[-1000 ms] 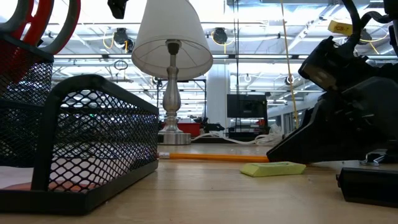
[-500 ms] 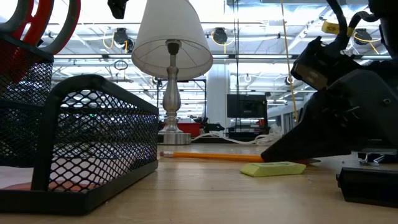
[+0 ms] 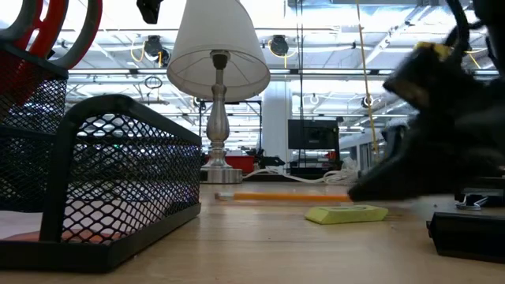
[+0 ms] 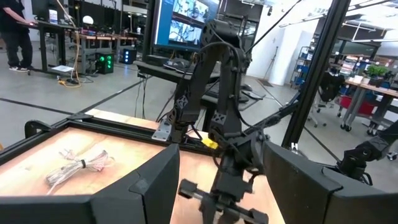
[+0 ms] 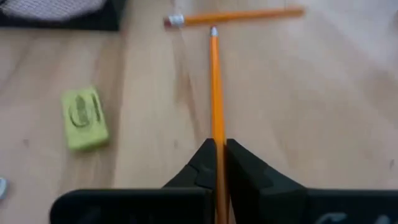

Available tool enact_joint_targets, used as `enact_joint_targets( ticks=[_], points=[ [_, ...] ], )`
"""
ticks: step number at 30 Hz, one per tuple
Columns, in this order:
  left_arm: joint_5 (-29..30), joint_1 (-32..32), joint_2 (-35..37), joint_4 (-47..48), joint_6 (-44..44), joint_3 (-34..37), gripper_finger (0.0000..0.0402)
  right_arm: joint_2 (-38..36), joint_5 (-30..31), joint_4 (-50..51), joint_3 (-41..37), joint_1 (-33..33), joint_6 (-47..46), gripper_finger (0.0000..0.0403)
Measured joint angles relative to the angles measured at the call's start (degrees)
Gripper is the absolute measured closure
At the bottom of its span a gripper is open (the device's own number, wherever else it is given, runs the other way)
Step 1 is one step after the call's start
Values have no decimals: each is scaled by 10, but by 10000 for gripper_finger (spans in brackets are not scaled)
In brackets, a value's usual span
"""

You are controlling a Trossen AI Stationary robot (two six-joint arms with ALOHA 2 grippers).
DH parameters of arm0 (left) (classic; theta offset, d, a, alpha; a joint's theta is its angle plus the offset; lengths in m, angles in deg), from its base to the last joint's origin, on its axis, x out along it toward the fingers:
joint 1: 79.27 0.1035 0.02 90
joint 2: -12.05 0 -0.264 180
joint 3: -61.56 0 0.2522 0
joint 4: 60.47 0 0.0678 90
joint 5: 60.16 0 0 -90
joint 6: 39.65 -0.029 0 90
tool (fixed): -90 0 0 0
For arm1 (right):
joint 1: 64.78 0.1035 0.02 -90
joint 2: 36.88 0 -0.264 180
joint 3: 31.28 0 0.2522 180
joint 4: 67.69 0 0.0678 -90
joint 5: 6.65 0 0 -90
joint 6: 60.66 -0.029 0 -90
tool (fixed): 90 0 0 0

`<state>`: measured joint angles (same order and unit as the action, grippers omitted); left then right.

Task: Pick and place office supplies into organizer
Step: Put the right yellow pencil into the black desk organizer

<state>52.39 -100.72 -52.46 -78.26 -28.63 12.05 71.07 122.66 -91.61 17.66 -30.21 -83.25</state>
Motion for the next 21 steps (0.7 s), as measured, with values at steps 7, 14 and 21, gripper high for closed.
enact_joint_targets(
  ticks=[7,14,21],
  points=[
    [4,1,0,2,-4,0,167,-97,29,-2,2,-28,123,393],
    [-1,-2,2,-1,-4,0,167,-189,39,10,3,-49,192,396],
    [16,-17,7,-26,-44,0,167,-255,40,1,3,-45,237,401]
  ],
)
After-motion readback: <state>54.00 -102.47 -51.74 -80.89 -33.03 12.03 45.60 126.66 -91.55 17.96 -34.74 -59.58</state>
